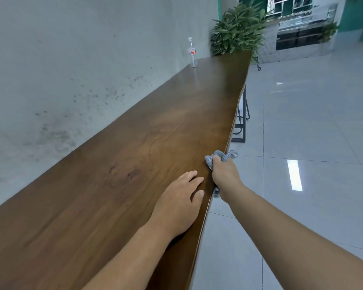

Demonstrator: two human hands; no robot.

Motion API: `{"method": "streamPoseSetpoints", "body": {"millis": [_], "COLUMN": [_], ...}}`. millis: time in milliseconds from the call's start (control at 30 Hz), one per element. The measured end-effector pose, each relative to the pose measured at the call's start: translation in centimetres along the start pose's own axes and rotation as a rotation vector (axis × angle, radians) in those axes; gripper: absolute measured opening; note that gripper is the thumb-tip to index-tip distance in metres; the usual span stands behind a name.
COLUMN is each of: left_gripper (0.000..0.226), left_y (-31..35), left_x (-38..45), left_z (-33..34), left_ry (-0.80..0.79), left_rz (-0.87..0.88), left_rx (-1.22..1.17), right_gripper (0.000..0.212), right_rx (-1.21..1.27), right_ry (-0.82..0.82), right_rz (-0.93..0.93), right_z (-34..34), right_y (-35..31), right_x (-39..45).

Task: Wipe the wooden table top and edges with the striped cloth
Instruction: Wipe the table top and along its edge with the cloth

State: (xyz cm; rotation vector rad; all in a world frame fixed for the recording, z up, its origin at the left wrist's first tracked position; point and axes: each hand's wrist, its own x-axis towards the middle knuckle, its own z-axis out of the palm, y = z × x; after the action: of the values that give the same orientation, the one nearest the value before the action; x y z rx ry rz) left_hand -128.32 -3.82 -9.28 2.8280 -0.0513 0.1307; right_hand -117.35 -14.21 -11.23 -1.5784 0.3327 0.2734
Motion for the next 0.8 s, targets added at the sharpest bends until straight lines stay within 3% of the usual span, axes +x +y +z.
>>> {"method": "streamPoseSetpoints", "body": {"millis": [200,533,800], "left_gripper": [0.045,0.043,0.046], "left_y": [0.1,0.0,-0.6], "left_x": [-0.4,-0.2,-2.5], "left_z": [0.3,0.1,-0.6], "left_ry": [0.04,0.046,-0.008], "left_rz": [0.019,0.006,0.007], "left_rx": [-0.027,-0.03,-0.004], "right_gripper": [0.044,0.051,0.052], "right_rx": [0.0,0.007,0.005], "right_ry": [-0.015,0.019,-0.019], "right_rz": [-0.009,0.022,0.015], "right_z": [0.5,0.0,0.5], "right_y": [2.1,-1.2,1.5], "right_x": [-2.5,0.5,-2.5]}}
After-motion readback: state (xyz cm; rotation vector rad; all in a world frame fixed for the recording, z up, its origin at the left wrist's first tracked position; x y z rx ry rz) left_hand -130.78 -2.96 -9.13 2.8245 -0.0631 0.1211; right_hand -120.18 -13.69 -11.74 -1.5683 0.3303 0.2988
